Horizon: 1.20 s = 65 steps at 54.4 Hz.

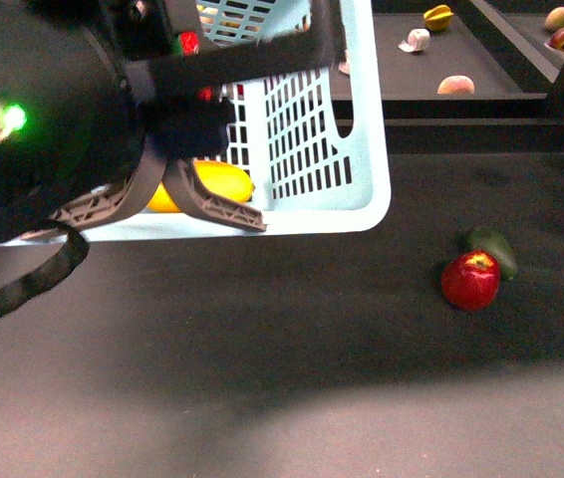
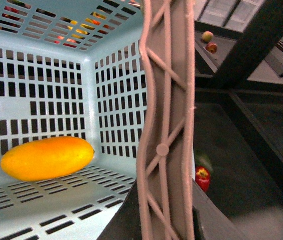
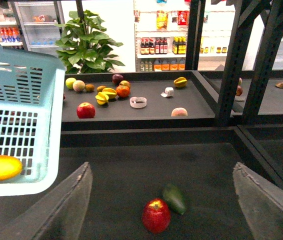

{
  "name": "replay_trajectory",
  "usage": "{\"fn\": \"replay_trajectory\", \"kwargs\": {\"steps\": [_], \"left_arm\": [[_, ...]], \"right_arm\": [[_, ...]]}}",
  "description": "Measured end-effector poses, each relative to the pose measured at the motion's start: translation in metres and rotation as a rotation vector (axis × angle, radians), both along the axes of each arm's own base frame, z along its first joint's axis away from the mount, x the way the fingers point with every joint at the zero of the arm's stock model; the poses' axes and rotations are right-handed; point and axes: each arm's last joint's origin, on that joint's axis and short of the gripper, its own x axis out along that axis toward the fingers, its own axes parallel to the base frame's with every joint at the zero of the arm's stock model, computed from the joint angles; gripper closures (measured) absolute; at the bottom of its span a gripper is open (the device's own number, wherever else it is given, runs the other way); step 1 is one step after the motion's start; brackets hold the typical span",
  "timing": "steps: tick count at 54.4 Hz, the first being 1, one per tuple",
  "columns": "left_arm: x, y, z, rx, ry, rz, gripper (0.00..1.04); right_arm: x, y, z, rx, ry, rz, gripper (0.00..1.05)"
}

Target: Pick mango with right arm and hold basket with left

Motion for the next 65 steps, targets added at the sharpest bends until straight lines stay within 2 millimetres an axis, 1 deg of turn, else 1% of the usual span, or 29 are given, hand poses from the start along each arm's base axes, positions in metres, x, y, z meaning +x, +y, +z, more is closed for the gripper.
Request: {"fn": "replay_trajectory", "kwargs": {"steps": [1,3,4,8,14,20,30,39,46,54,59,62,65], "left_arm": [[0.001,0.000,0.000,-0.014,0.005,0.006,0.99],[0.004,-0.002,0.001,-0.044,0.018,0.038,0.99],[0.005,-0.002,0.002,-0.055,0.023,0.048,0.99],[0.013,-0.004,0.003,-0.140,0.065,0.108,0.99],[0.025,-0.004,0.000,-0.283,0.132,0.203,0.99],[0.037,0.001,-0.006,-0.404,0.195,0.306,0.99],[0.055,0.025,-0.021,-0.588,0.276,0.539,0.99],[0.069,0.049,-0.033,-0.696,0.295,0.726,0.99],[0.079,0.063,-0.040,-0.758,0.308,0.822,0.99],[0.096,0.079,-0.052,-0.862,0.301,0.918,0.99],[0.101,0.087,-0.060,-0.881,0.305,0.982,0.99],[0.104,0.094,-0.068,-0.892,0.294,1.038,0.99],[0.106,0.098,-0.071,-0.892,0.287,1.060,0.99]], "right_arm": [[0.000,0.000,0.000,0.000,0.000,0.000,0.14],[0.000,0.000,0.000,0.000,0.000,0.000,0.07],[0.000,0.000,0.000,0.000,0.000,0.000,0.06],[0.000,0.000,0.000,0.000,0.000,0.000,0.08],[0.000,0.000,0.000,0.000,-0.001,0.000,0.08],[0.000,0.000,0.000,0.000,-0.001,0.000,0.08],[0.000,0.000,0.000,0.000,-0.001,0.000,0.08],[0.000,0.000,0.000,0.000,-0.001,0.000,0.08],[0.000,0.000,0.000,0.000,-0.001,0.000,0.08],[0.000,0.000,0.000,0.000,-0.001,0.000,0.08],[0.000,0.000,0.000,0.000,-0.001,0.000,0.08],[0.000,0.000,0.000,0.000,-0.001,0.000,0.08],[0.000,0.000,0.000,0.000,-0.001,0.000,0.08]]}}
